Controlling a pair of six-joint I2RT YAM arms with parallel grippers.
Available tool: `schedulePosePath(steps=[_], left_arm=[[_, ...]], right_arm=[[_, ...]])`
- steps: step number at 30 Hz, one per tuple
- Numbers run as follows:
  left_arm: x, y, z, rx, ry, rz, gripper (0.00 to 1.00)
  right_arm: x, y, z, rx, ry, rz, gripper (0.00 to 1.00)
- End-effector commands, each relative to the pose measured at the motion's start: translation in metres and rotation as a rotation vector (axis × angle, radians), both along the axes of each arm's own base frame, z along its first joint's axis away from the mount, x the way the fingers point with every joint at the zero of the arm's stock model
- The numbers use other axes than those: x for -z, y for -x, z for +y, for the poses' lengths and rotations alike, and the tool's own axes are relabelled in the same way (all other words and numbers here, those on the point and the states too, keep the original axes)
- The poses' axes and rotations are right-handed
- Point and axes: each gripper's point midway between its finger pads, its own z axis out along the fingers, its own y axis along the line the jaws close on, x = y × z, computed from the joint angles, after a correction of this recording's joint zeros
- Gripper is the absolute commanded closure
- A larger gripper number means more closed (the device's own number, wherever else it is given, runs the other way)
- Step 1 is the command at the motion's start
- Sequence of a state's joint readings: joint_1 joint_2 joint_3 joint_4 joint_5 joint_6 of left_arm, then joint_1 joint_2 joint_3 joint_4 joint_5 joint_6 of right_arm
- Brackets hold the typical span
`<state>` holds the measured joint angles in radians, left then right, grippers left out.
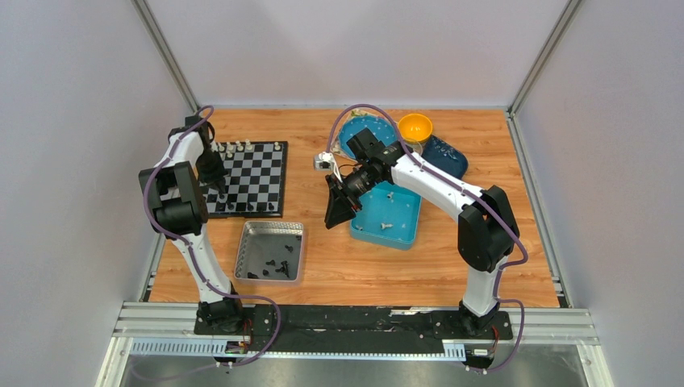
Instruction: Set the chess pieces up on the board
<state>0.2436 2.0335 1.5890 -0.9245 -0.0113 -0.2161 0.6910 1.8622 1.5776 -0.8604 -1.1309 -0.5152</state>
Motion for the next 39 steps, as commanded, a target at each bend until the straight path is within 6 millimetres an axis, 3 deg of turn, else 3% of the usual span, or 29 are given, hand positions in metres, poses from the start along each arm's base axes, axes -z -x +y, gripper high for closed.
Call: schedulePosePath(steps=[1, 17, 39], left_arm=[[-0.001, 0.001, 0.005, 0.015, -0.003, -0.006, 0.87], [-0.006, 0.000, 0.008, 0.014, -0.016, -0.009, 0.85], [-0.018, -0.001, 0.013, 0.026, -0.040, -0.010, 0.73]], right_arm=[[-0.013, -0.003, 0.004, -0.018, -0.046, -0.024, 0.69], [-0.014, -0.002, 0.004, -0.020, -0.050, -0.025, 0.69], [-0.014, -0.002, 0.004, -0.021, -0.052, -0.021, 0.69]])
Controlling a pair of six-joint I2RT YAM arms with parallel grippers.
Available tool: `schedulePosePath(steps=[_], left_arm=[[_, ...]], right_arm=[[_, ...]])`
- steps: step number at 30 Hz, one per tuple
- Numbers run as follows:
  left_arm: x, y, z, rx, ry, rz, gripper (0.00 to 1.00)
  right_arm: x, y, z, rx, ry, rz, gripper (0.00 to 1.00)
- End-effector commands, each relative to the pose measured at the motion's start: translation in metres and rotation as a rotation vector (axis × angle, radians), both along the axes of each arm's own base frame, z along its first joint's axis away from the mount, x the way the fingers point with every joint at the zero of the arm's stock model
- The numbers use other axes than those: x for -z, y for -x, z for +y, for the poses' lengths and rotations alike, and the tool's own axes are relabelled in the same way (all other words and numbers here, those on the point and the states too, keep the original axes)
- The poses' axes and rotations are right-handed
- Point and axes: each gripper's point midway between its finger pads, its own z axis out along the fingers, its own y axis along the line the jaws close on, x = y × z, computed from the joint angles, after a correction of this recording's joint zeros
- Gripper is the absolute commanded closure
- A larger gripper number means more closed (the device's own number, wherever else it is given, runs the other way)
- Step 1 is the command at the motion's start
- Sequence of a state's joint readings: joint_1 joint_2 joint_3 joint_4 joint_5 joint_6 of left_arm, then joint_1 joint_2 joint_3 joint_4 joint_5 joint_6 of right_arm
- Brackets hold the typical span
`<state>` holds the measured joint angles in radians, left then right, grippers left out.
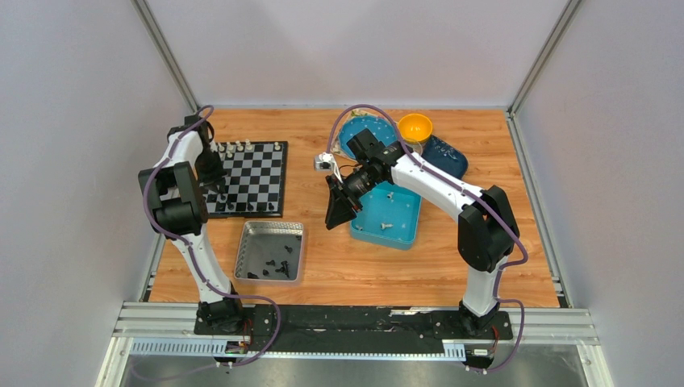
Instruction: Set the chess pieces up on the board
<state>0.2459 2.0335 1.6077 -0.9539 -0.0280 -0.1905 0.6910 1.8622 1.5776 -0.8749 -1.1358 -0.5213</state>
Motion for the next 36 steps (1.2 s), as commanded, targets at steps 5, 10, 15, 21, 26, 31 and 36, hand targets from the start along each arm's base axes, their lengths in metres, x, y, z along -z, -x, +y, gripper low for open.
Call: schedulePosePath(steps=[5, 10, 15, 21, 26, 31, 36], left_arm=[[-0.014, 0.001, 0.006, 0.013, -0.012, -0.014, 0.73], [-0.013, 0.006, 0.004, 0.023, -0.005, 0.000, 0.73], [-0.010, 0.010, 0.001, 0.029, 0.012, 0.011, 0.73], [-0.006, 0.013, -0.001, 0.028, 0.020, 0.025, 0.73], [-0.005, 0.014, -0.002, 0.032, 0.024, 0.033, 0.73], [-0.004, 0.015, -0.001, 0.031, 0.023, 0.037, 0.76], [-0.005, 0.016, -0.002, 0.031, 0.025, 0.038, 0.81]], right_arm=[[-0.014, -0.005, 0.005, -0.016, -0.054, -0.029, 0.69], [-0.013, -0.004, 0.006, -0.019, -0.054, -0.025, 0.69], [-0.012, -0.005, 0.005, -0.017, -0.052, -0.025, 0.69], [-0.012, -0.005, 0.005, -0.017, -0.052, -0.027, 0.69], [-0.012, -0.004, 0.005, -0.019, -0.052, -0.028, 0.69], [-0.012, -0.005, 0.005, -0.018, -0.052, -0.028, 0.69], [-0.011, -0.004, 0.005, -0.020, -0.052, -0.028, 0.69]])
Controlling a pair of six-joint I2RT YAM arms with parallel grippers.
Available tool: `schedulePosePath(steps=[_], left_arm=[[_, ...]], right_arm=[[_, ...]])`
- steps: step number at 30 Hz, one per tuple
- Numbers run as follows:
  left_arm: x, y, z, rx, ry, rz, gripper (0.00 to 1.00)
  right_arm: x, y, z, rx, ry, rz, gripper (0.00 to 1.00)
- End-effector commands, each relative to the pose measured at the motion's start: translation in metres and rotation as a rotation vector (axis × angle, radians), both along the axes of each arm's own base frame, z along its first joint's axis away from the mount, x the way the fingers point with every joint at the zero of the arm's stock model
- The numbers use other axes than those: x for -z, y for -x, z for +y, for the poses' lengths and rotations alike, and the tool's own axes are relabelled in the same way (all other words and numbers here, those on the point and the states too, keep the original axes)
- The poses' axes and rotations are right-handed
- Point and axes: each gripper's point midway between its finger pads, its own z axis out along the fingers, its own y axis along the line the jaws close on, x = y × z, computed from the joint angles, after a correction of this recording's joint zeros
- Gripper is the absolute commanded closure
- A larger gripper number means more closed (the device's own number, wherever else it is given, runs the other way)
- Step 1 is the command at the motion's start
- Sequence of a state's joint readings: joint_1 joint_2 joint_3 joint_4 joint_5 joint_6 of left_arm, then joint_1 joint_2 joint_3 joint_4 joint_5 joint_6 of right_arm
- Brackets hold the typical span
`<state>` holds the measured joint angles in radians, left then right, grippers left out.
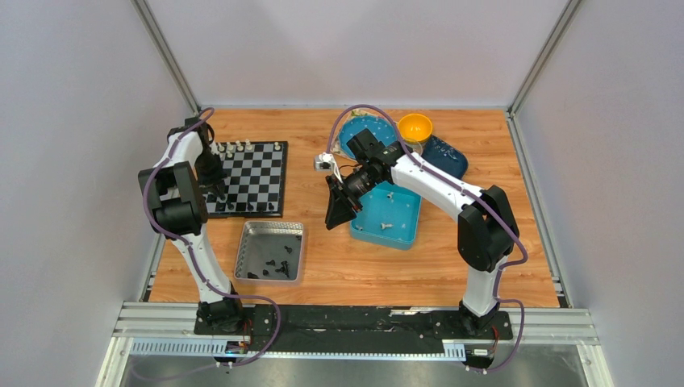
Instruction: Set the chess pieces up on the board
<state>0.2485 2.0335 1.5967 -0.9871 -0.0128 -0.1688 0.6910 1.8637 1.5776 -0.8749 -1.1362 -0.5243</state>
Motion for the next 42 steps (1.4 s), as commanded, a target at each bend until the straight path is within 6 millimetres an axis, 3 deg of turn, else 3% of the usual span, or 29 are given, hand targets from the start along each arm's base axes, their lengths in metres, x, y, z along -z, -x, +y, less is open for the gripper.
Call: schedulePosePath(steps=[1, 17, 24, 30, 35, 42], left_arm=[[-0.007, 0.005, 0.002, 0.010, 0.004, -0.001, 0.82], [-0.011, 0.005, 0.008, 0.008, -0.029, 0.001, 0.82], [-0.013, 0.000, 0.006, 0.004, -0.019, -0.017, 0.71], [-0.017, -0.005, 0.006, -0.003, -0.013, -0.036, 0.68], [-0.032, -0.012, 0.006, -0.014, -0.016, -0.088, 0.68], [-0.069, -0.016, 0.004, -0.019, -0.031, -0.193, 0.68]], right_arm=[[-0.012, -0.004, 0.005, -0.017, -0.051, -0.026, 0.69], [-0.012, -0.004, 0.005, -0.019, -0.050, -0.028, 0.69], [-0.012, -0.003, 0.005, -0.020, -0.050, -0.026, 0.69], [-0.011, -0.004, 0.004, -0.018, -0.049, -0.027, 0.69], [-0.011, -0.004, 0.004, -0.019, -0.048, -0.029, 0.69], [-0.014, -0.002, 0.004, -0.030, -0.056, -0.040, 0.69]])
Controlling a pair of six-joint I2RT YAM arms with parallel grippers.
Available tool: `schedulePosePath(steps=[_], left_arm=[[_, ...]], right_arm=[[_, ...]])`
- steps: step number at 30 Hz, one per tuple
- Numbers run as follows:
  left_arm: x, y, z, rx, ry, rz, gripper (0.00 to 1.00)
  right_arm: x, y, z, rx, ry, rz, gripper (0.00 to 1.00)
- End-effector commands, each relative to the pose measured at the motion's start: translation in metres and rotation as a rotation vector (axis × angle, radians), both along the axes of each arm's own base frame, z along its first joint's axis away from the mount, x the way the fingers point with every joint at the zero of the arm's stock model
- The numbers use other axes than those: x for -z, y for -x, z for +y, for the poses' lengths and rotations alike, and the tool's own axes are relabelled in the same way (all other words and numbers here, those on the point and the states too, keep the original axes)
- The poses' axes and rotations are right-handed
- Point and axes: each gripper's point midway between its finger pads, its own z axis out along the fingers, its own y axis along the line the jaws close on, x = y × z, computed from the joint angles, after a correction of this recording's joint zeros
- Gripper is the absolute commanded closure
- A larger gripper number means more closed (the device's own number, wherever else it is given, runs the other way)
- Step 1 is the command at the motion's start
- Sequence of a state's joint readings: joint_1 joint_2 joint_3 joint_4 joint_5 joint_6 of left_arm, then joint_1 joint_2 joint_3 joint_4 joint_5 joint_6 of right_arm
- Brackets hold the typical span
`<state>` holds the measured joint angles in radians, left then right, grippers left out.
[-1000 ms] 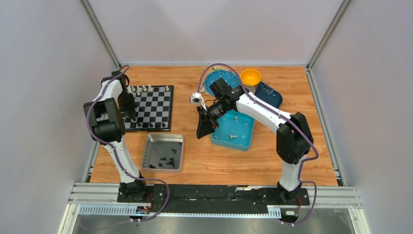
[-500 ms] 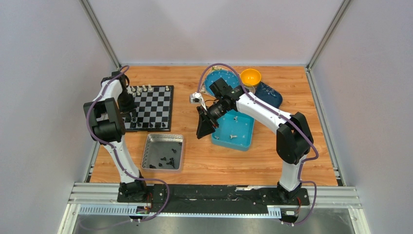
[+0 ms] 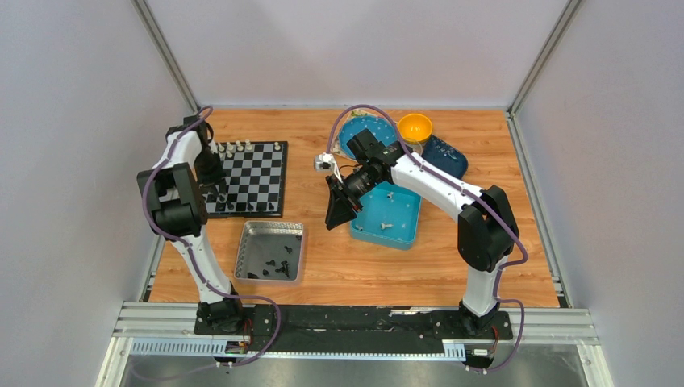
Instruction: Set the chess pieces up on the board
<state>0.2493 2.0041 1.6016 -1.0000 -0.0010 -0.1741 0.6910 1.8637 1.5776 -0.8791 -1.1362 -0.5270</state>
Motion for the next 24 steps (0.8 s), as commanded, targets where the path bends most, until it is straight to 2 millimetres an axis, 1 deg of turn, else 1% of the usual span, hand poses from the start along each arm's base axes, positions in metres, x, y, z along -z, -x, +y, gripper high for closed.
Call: schedulePosePath(steps=[1, 2, 3, 4, 5, 6, 7, 8, 9, 10, 11, 12, 13, 14, 15, 16, 17, 18, 19, 20, 21, 22, 23, 24], left_arm=[[-0.062, -0.015, 0.006, -0.016, -0.043, -0.183, 0.68], [-0.068, -0.015, 0.007, -0.016, -0.047, -0.202, 0.68], [-0.081, -0.014, 0.006, -0.016, -0.057, -0.239, 0.68], [-0.087, -0.013, 0.006, -0.017, -0.061, -0.262, 0.67], [-0.094, -0.011, 0.010, -0.029, -0.089, -0.280, 0.67], [-0.107, -0.007, 0.009, -0.033, -0.102, -0.330, 0.66], [-0.113, -0.005, 0.008, -0.037, -0.106, -0.358, 0.66], [-0.134, -0.004, 0.005, -0.035, -0.112, -0.441, 0.64], [-0.127, 0.005, 0.002, -0.035, -0.108, -0.438, 0.63], [-0.132, 0.008, -0.003, -0.030, -0.096, -0.474, 0.59], [-0.154, 0.012, -0.006, -0.031, -0.107, -0.572, 0.45], [-0.141, 0.024, -0.009, -0.035, -0.102, -0.560, 0.38], [-0.143, 0.031, -0.011, -0.044, -0.107, -0.587, 0.29], [-0.162, 0.037, -0.010, -0.072, -0.134, -0.676, 0.12], [-0.146, 0.051, -0.014, -0.086, -0.124, -0.664, 0.08], [-0.148, 0.057, -0.016, -0.101, -0.124, -0.693, 0.04], [-0.165, 0.064, -0.020, -0.099, -0.130, -0.782, 0.02], [-0.152, 0.073, -0.026, -0.089, -0.107, -0.778, 0.02], [-0.153, 0.078, -0.032, -0.078, -0.089, -0.806, 0.02], [-0.164, 0.086, -0.043, -0.053, -0.057, -0.869, 0.03], [-0.152, 0.094, -0.048, -0.056, -0.035, -0.856, 0.04], [-0.149, 0.100, -0.051, -0.070, -0.022, -0.857, 0.04], [-0.149, 0.112, -0.053, -0.084, -0.022, -0.857, 0.05], [-0.143, 0.119, -0.056, -0.098, -0.011, -0.843, 0.06]], right_arm=[[-0.015, -0.002, 0.004, -0.033, -0.059, -0.048, 0.69], [-0.015, -0.001, 0.002, -0.038, -0.053, -0.044, 0.69], [-0.017, -0.002, 0.002, -0.048, -0.063, -0.066, 0.69], [-0.019, -0.002, 0.003, -0.057, -0.067, -0.080, 0.69], [-0.018, 0.000, 0.000, -0.063, -0.051, -0.069, 0.69], [-0.022, -0.002, 0.002, -0.088, -0.073, -0.119, 0.66], [-0.022, 0.003, 0.000, -0.104, -0.059, -0.117, 0.64], [-0.022, 0.004, -0.001, -0.118, -0.055, -0.137, 0.63], [-0.022, 0.006, 0.001, -0.146, -0.064, -0.164, 0.59], [-0.024, 0.012, 0.000, -0.203, -0.089, -0.221, 0.55], [-0.024, 0.015, 0.000, -0.243, -0.108, -0.267, 0.51], [-0.024, 0.019, 0.001, -0.279, -0.129, -0.302, 0.42], [-0.022, 0.025, 0.002, -0.351, -0.179, -0.376, 0.38], [-0.022, 0.029, 0.003, -0.389, -0.207, -0.411, 0.34], [-0.020, 0.032, 0.004, -0.420, -0.225, -0.442, 0.28], [-0.016, 0.039, 0.008, -0.466, -0.241, -0.472, 0.27], [-0.013, 0.037, 0.013, -0.496, -0.237, -0.525, 0.27], [-0.010, 0.038, 0.018, -0.513, -0.229, -0.541, 0.28], [-0.003, 0.044, 0.026, -0.546, -0.221, -0.546, 0.29], [-0.002, 0.042, 0.033, -0.548, -0.202, -0.566, 0.31], [0.001, 0.043, 0.039, -0.542, -0.188, -0.566, 0.32], [0.005, 0.040, 0.056, -0.533, -0.202, -0.599, 0.34], [0.011, 0.038, 0.061, -0.484, -0.141, -0.571, 0.38], [0.013, 0.035, 0.068, -0.467, -0.135, -0.583, 0.40]])
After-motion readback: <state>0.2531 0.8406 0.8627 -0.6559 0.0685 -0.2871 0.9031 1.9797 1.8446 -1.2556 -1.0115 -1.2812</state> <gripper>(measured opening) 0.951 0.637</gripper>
